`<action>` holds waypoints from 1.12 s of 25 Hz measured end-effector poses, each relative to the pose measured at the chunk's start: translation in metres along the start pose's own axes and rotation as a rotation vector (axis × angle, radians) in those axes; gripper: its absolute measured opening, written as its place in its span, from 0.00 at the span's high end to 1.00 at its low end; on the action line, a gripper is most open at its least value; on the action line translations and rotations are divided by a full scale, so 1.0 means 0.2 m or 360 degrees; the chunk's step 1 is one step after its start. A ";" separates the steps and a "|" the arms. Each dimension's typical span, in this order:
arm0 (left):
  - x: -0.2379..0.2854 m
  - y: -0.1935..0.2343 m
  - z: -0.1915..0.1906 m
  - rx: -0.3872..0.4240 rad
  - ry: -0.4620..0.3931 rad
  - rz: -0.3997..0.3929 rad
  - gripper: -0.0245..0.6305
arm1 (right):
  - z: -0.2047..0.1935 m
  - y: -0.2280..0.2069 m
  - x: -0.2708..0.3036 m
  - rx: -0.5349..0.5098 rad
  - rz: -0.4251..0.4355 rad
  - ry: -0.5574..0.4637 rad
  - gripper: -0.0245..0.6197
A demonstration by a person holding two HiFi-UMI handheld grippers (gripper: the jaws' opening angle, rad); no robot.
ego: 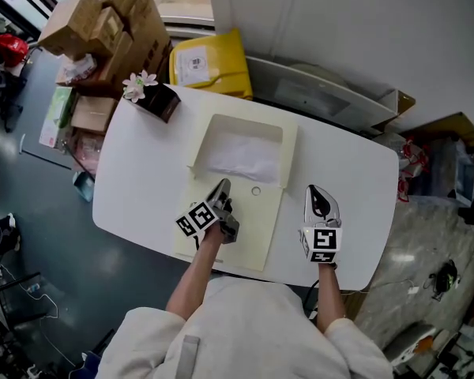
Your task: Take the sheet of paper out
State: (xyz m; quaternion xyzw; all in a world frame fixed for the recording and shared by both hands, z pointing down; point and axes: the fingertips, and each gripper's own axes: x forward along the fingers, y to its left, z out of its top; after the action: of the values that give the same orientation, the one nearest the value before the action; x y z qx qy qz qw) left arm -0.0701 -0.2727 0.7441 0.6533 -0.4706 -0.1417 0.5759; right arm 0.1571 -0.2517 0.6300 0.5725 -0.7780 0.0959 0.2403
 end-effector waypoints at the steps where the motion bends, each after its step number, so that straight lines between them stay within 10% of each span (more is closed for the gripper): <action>1: 0.01 0.01 0.00 -0.0035 0.0001 -0.0004 0.96 | 0.00 0.00 0.00 0.0001 -0.0005 0.0005 0.96; 7: 0.09 0.07 -0.02 -0.0230 0.0010 0.0018 0.96 | -0.01 0.00 0.00 0.0004 -0.0019 0.0019 0.96; 17: 0.20 0.04 -0.04 -0.0459 0.0054 -0.0114 0.63 | -0.03 -0.04 0.00 0.0004 -0.0040 0.0028 0.96; 28: 0.26 0.02 -0.06 -0.0516 0.0071 -0.0097 0.61 | -0.05 -0.11 -0.01 0.0019 -0.0061 0.0032 0.96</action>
State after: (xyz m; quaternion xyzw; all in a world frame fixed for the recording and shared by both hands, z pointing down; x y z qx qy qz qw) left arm -0.0365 -0.3065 0.7701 0.5687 -0.4086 -0.2185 0.6796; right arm 0.1800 -0.2521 0.6344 0.5877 -0.7639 0.1016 0.2463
